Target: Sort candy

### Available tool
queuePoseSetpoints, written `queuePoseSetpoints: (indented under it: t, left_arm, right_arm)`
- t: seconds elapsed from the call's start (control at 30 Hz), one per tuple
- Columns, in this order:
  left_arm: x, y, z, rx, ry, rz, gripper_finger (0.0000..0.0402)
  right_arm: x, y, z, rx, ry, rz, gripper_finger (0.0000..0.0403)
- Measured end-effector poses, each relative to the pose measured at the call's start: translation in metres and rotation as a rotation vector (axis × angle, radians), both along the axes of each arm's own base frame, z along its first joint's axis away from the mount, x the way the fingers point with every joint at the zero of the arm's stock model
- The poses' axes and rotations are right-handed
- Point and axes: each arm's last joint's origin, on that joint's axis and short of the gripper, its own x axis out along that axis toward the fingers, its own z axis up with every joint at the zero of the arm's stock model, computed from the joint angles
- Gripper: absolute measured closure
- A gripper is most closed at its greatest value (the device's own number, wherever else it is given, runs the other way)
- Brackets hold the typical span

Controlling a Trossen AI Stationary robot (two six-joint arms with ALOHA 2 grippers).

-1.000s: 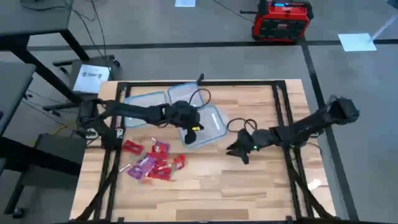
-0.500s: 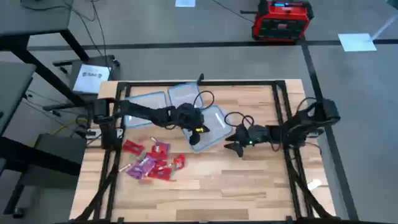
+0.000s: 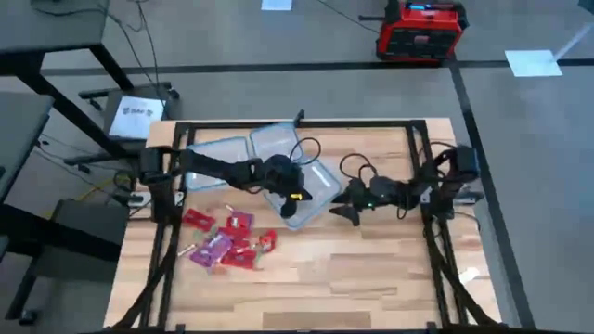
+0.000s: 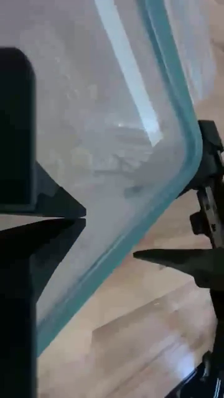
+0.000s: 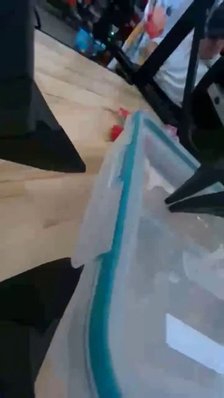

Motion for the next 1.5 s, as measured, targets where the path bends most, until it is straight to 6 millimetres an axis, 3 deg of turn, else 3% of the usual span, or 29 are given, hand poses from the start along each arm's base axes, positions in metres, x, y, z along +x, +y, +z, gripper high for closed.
queuePoseSetpoints:
  t: [0.3, 0.5, 0.6, 0.8, 0.93, 1.03, 1.1, 1.2, 1.3, 1.4, 1.5]
  left_arm:
    - [-0.003, 0.0, -0.003, -0.013, 0.056, -0.002, 0.0402]
    - [-0.003, 0.0, -0.003, -0.006, 0.053, 0.003, 0.0402]
    - [-0.003, 0.002, -0.005, 0.022, 0.059, 0.043, 0.0402]
    - [-0.003, 0.003, -0.005, 0.052, 0.07, 0.082, 0.0402]
    - [-0.002, 0.001, 0.011, 0.039, 0.036, 0.089, 0.0402]
    - [-0.003, -0.004, 0.037, 0.04, 0.017, 0.077, 0.0402]
    - [-0.004, -0.009, 0.063, 0.064, -0.016, 0.054, 0.0402]
    - [-0.018, -0.016, 0.103, 0.107, -0.01, 0.05, 0.0402]
    - [-0.04, -0.023, 0.119, 0.159, 0.067, 0.086, 0.0402]
    - [-0.066, -0.027, 0.112, 0.175, 0.173, 0.136, 0.0402]
    - [-0.088, -0.028, 0.081, 0.131, 0.249, 0.177, 0.0402]
  right_arm:
    - [0.029, 0.009, 0.004, -0.017, -0.093, 0.168, 0.0204]
    - [0.027, 0.012, 0.006, 0.081, -0.138, 0.227, 0.0218]
    - [0.024, 0.016, 0.022, 0.123, -0.25, 0.309, 0.0223]
    - [0.021, 0.025, 0.036, 0.118, -0.298, 0.373, 0.0226]
    - [0.02, 0.023, 0.037, 0.15, -0.237, 0.335, 0.0226]
    - [0.018, 0.022, 0.057, 0.123, -0.325, 0.282, 0.0226]
    - [0.018, 0.021, 0.059, 0.09, -0.283, 0.206, 0.0226]
    - [0.028, 0.017, 0.07, -0.007, -0.178, 0.091, 0.0226]
    - [0.046, 0.014, 0.079, -0.153, 0.031, 0.025, 0.0226]
    - [0.063, 0.012, 0.091, -0.292, 0.178, 0.022, 0.0226]
    - [0.077, 0.008, 0.102, -0.351, 0.211, 0.009, 0.0226]
